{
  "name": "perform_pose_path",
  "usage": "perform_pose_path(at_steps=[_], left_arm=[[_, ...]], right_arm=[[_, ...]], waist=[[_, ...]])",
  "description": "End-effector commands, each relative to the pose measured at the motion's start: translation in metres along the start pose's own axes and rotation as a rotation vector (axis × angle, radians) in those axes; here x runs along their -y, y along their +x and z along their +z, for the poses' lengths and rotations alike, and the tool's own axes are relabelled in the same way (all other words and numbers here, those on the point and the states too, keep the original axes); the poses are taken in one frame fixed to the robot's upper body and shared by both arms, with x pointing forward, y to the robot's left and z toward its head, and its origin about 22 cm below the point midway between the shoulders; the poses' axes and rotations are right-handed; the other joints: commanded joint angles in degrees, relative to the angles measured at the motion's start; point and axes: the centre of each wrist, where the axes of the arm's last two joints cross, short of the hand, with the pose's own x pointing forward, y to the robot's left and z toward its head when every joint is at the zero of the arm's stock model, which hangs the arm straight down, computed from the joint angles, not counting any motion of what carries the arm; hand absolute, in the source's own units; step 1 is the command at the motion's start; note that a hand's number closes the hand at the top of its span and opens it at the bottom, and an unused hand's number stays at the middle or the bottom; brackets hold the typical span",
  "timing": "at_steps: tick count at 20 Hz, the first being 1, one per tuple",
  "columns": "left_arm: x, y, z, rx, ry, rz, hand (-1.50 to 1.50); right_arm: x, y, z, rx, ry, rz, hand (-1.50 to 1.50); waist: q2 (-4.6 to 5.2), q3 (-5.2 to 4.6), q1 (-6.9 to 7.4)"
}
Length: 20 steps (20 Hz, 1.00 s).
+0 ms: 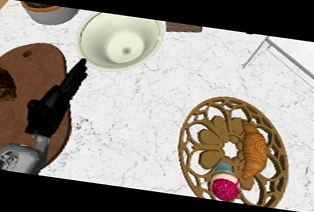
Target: Pick the cupcake from the placemat and place it in the tiered shelf
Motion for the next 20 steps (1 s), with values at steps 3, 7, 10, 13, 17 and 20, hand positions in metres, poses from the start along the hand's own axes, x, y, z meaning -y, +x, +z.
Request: perform_pose_path(at_steps=[3, 7, 10, 13, 17, 20], left_arm=[[0.007, -0.010, -0.001, -0.008, 0.004, -0.015, 0.00], [0.001, 0.010, -0.009, 0.002, -0.005, 0.003, 0.00], [0.015, 0.000, -0.002, 0.000, -0.005, -0.002, 0.00], [-0.004, 0.000, -0.011, 0.003, 0.005, -0.008, 0.00], [0.010, 0.001, -0.010, -0.010, -0.024, -0.014, 0.00], [-0.005, 0.000, -0.001, 0.010, -0.040, -0.001, 0.00]], right_arm=[[-0.005, 0.025, 0.023, 0.064, 0.018, 0.295, -1.50], [-0.032, 0.056, 0.031, 0.036, 0.020, 0.303, -1.50], [-0.053, 0.071, 0.035, 0.035, 0.004, 0.305, -1.50], [-0.069, 0.061, 0.040, 0.052, -0.004, 0.316, -1.50], [-0.086, 0.064, 0.041, 0.059, -0.029, 0.340, -1.50], [-0.096, 0.061, 0.046, 0.037, -0.055, 0.347, -1.50]], waist=[[0.08, 0.03, -0.22], [-0.03, 0.07, 0.33], [-0.06, 0.06, 0.69], [-0.08, 0.11, 0.82], [0.02, 0.11, 1.12], [-0.13, 0.14, 1.36]])
